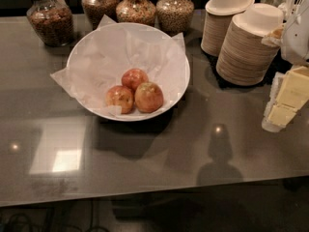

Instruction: Pick apple from white bowl

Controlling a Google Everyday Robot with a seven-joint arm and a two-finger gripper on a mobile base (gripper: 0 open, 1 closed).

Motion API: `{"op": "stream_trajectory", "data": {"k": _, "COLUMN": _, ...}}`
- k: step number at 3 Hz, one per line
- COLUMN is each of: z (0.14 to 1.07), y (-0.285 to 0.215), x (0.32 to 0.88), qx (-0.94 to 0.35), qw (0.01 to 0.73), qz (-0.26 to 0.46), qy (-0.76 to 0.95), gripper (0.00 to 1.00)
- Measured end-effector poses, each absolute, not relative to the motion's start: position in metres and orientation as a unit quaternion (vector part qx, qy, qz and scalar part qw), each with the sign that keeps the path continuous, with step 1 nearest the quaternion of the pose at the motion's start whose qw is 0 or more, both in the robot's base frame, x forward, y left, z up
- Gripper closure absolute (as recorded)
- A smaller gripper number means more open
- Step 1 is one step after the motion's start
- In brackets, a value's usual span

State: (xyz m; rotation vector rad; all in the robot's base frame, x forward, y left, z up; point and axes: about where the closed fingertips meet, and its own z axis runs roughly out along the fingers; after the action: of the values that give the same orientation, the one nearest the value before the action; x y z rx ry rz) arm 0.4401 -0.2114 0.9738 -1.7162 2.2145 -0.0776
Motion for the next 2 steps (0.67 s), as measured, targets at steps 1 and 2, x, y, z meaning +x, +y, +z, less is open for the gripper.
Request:
{"op": "stream_trajectory", "data": {"k": 1, "z": 0.9569, "y": -0.1875, "x": 0.4441, "qx": -0.622, "qw": 0.182, "qz": 0.010, "qy": 0.762, "gripper": 0.00}}
{"op": "stream_trajectory", "data": {"k": 2, "z": 0.9569, "y": -0.1875, "x": 0.4441, "qx": -0.622, "qw": 0.182, "qz": 0.010, "qy": 0.762, "gripper": 0.00}}
